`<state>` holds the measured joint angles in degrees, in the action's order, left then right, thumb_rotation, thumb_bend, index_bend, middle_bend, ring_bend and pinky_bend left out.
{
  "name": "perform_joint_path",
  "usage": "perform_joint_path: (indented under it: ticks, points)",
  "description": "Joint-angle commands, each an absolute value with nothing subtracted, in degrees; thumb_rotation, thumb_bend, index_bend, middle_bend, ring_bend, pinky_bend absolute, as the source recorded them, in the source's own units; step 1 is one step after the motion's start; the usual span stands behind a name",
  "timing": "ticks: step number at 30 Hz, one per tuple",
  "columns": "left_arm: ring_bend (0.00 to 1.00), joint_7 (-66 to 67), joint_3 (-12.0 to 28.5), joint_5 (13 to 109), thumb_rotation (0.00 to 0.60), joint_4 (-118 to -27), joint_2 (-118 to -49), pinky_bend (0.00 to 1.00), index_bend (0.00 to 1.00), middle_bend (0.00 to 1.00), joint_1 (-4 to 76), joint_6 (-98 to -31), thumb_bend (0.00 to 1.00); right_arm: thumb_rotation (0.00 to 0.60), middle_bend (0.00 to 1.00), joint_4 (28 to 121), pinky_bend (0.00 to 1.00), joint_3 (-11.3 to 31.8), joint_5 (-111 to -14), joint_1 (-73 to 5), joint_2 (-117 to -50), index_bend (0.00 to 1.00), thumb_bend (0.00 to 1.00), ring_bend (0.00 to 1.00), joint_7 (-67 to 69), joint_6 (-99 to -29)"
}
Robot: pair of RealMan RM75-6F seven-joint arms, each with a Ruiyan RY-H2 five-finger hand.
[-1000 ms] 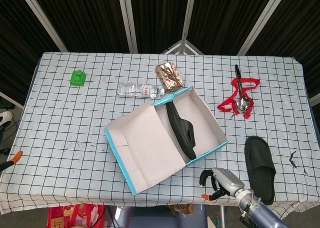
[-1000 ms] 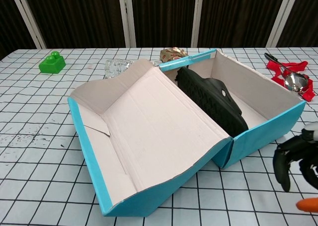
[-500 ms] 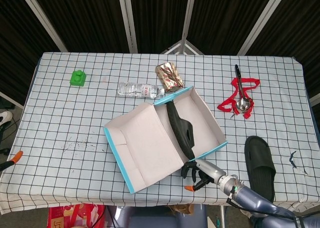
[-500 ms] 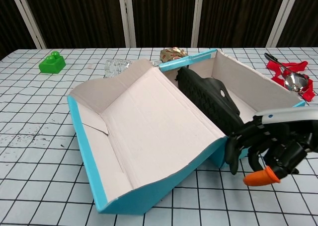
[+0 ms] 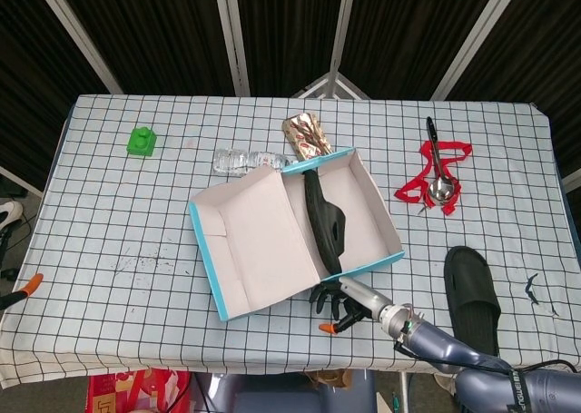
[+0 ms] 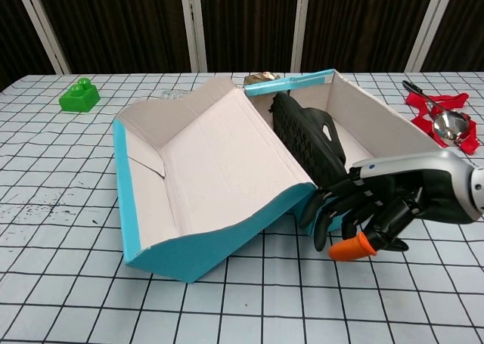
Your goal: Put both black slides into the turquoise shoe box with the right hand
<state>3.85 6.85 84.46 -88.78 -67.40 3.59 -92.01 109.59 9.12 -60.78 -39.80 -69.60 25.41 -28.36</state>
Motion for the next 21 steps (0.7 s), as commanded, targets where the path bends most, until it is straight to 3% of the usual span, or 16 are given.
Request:
perform_joint_path:
  ticks: [1, 11, 21]
  points:
    - [0.0, 3.8, 6.8, 84.5, 0.6, -88.8, -67.4, 0.09, 0.16, 0.07, 3.6, -91.9, 0.24, 0.6, 0.44, 109.4, 0.8, 9.6, -59.8, -40.2, -69.9, 0.25, 0.3, 0.56, 25.5, -28.9]
    - [0.0, 3.5, 6.8, 84.4, 0.6, -88.9, -67.2, 0.09, 0.16, 0.07, 3.5, -92.1, 0.24, 0.6, 0.44, 110.4, 0.8, 9.3, -58.2, -40.0, -67.9, 0.24, 0.31, 0.56, 24.9, -29.5]
    - [0.0, 3.9, 7.0, 84.3, 0.6, -88.9, -67.3, 0.09, 0.16, 0.07, 3.4, -92.5, 0.24, 0.6, 0.44, 114.6, 0.79, 6.7, -56.1, -40.8, -52.9, 0.25, 0.31, 0.56, 20.4, -27.1]
